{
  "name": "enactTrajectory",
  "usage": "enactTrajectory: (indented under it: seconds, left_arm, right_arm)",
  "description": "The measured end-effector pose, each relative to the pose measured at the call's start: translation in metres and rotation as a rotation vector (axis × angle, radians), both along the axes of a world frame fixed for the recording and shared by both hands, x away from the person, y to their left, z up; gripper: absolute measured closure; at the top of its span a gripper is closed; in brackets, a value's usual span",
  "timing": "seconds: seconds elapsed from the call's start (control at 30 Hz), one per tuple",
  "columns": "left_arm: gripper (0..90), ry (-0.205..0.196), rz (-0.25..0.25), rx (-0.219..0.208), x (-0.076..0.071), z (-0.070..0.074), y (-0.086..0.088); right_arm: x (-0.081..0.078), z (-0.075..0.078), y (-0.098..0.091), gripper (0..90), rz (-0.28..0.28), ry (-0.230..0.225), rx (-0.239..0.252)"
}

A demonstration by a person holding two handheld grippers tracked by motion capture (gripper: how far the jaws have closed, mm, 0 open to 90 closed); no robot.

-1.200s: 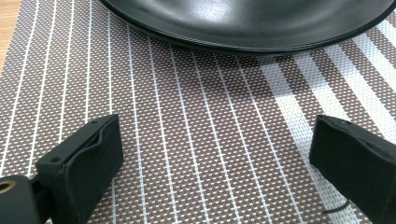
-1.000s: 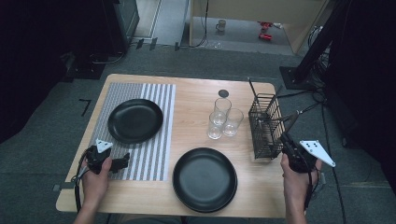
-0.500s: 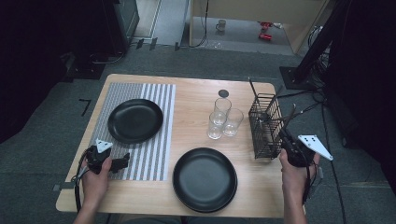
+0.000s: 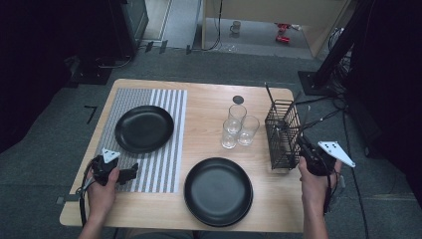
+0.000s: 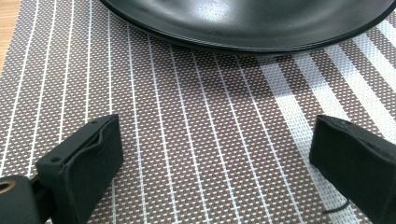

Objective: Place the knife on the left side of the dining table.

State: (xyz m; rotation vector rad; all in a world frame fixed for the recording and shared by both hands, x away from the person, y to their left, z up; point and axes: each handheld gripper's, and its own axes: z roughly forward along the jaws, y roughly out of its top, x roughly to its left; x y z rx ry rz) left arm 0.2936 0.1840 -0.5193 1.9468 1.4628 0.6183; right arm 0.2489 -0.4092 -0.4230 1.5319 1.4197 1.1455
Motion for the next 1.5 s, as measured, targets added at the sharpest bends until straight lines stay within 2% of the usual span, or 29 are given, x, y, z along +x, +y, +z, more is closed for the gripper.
enactTrajectory:
  seconds: [0.4, 0.73, 0.93, 1.13, 1.27, 1.37, 1.5]
  left_arm:
    - [3.1, 0.0, 0.0, 0.0, 0.0, 0.0, 0.0]
    - [3.1, 0.0, 0.0, 0.0, 0.0, 0.0, 0.0]
    - [3.1, 0.0, 0.0, 0.0, 0.0, 0.0, 0.0]
    - [3.1, 0.0, 0.0, 0.0, 0.0, 0.0, 0.0]
    - [3.1, 0.0, 0.0, 0.0, 0.0, 0.0, 0.0]
    - [3.1, 0.0, 0.0, 0.0, 0.0, 0.0, 0.0]
    - [3.1, 0.0, 0.0, 0.0, 0.0, 0.0, 0.0]
  right_arm:
    - [0.005, 0.011, 0.004, 82.3, 0.015, -0.007, -0.003]
    - [0.022, 0.026, 0.009, 75.4, 0.012, -0.009, -0.019]
    - [0.032, 0.031, 0.013, 68.7, -0.015, -0.021, -0.028]
    - [0.042, 0.035, 0.017, 63.4, -0.048, -0.032, -0.058]
    - [0.049, 0.034, 0.02, 61.6, -0.059, -0.017, -0.074]
    - [0.052, 0.031, 0.021, 62.0, -0.056, 0.006, -0.073]
    - [0.054, 0.028, 0.021, 68.9, -0.035, 0.019, -0.068]
